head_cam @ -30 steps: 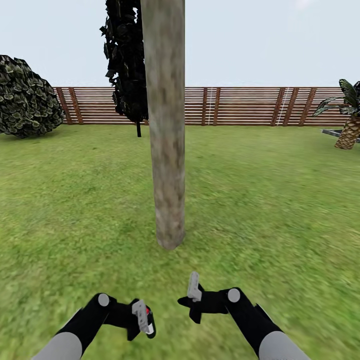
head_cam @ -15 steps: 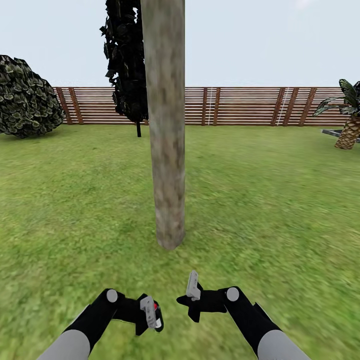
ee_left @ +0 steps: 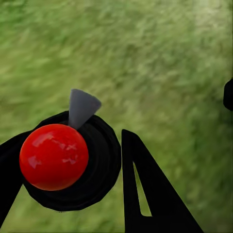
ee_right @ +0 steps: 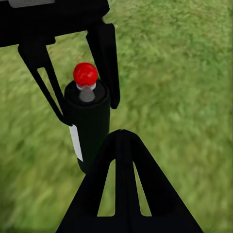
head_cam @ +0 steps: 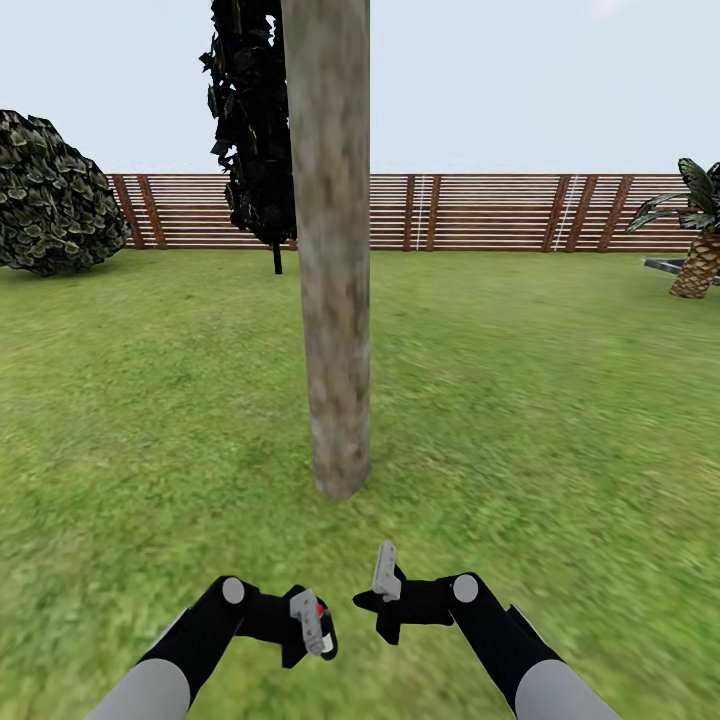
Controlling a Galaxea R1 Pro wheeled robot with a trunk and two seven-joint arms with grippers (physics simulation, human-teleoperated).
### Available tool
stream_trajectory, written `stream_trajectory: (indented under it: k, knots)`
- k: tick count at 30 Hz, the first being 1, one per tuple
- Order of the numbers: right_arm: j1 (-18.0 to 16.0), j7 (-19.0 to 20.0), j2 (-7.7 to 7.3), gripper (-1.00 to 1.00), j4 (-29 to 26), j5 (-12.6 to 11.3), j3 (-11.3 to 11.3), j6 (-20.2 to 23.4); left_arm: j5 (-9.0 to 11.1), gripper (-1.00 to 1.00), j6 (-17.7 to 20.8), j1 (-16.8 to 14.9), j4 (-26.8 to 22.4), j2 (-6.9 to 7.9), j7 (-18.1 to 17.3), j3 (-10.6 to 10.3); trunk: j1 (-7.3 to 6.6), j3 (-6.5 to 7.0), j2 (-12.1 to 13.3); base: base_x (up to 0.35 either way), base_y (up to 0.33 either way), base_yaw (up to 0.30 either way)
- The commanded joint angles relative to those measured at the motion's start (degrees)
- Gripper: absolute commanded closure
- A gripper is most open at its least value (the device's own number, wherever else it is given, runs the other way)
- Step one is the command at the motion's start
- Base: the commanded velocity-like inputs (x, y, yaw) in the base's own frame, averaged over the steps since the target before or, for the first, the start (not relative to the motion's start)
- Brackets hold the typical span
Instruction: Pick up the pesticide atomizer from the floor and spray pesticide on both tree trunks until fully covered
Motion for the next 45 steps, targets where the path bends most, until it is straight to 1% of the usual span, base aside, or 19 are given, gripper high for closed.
stream_trajectory:
  k: [1,5,12,16,18,22,24,29,33,35,42,45]
  knots:
    - [-0.02,0.03,0.02,1.0,-0.06,0.55,-0.06,-0.34,-0.52,1.0,-0.59,-0.03,-0.07,-0.12,0.13,0.08,-0.01,-0.05,-0.02,0.0,0.0,0.0]
    - [-0.02,0.03,0.02,1.0,-0.06,0.55,-0.07,-0.34,-0.55,1.0,-0.61,-0.01,-0.07,-0.52,2.23,0.06,-0.01,-0.05,-0.02,0.0,0.0,0.0]
    - [-0.02,0.03,0.02,1.0,-0.06,0.55,-0.07,-0.34,-0.67,1.0,-0.27,0.01,-0.07,-1.02,2.89,0.01,-0.01,-0.05,-0.02,0.0,0.0,0.0]
    - [-0.02,0.03,0.02,1.0,-0.06,0.56,-0.08,-0.34,-0.74,1.0,-0.28,0.04,-0.07,-1.41,4.14,-0.09,-0.01,-0.05,-0.02,0.0,0.0,0.0]
    - [-0.02,0.03,0.02,1.0,-0.06,0.61,-0.07,-0.34,-0.74,1.0,-0.31,0.04,-0.07,-1.48,4.83,-1.0,-0.01,-0.05,-0.02,0.0,0.0,0.0]
    - [-0.02,0.03,0.02,1.0,-0.06,0.63,-0.06,-0.34,-0.7,1.0,0.04,0.05,-0.07,-1.54,5.15,-2.7,-0.01,-0.05,-0.02,0.0,0.0,0.0]
    - [-0.02,0.03,0.02,1.0,-0.06,0.63,-0.09,-0.33,-0.68,1.0,0.38,0.05,-0.07,-1.59,5.21,-3.19,-0.01,-0.05,-0.02,0.0,0.0,0.0]
    - [-0.02,0.03,0.02,1.0,-0.06,0.63,-0.09,-0.33,-0.6,1.0,0.54,0.05,-0.07,-1.76,5.23,-3.4,-0.01,-0.05,-0.02,0.0,0.0,0.0]
    - [-0.02,0.03,0.02,1.0,-0.06,0.63,-0.11,-0.3,-0.58,1.0,0.55,0.05,-0.07,-2.44,5.23,-3.42,-0.01,-0.05,-0.02,0.0,0.0,0.0]
    - [-0.02,0.03,0.02,1.0,-0.06,0.63,-0.11,-0.31,-0.58,1.0,0.56,0.05,-0.07,-3.07,5.26,-3.42,-0.01,-0.05,-0.02,0.0,0.0,0.0]
    - [-0.02,0.03,0.02,1.0,-0.06,0.63,-0.12,-0.33,-0.58,1.0,0.56,0.05,-0.14,-3.26,5.32,-3.42,-0.01,-0.05,-0.02,0.0,0.0,0.0]
    - [-0.02,0.03,0.02,1.0,-0.06,0.63,-0.11,-0.33,-0.54,1.0,0.56,0.08,-1.34,-3.27,5.34,-3.29,-0.01,-0.05,-0.02,0.0,0.0,0.0]
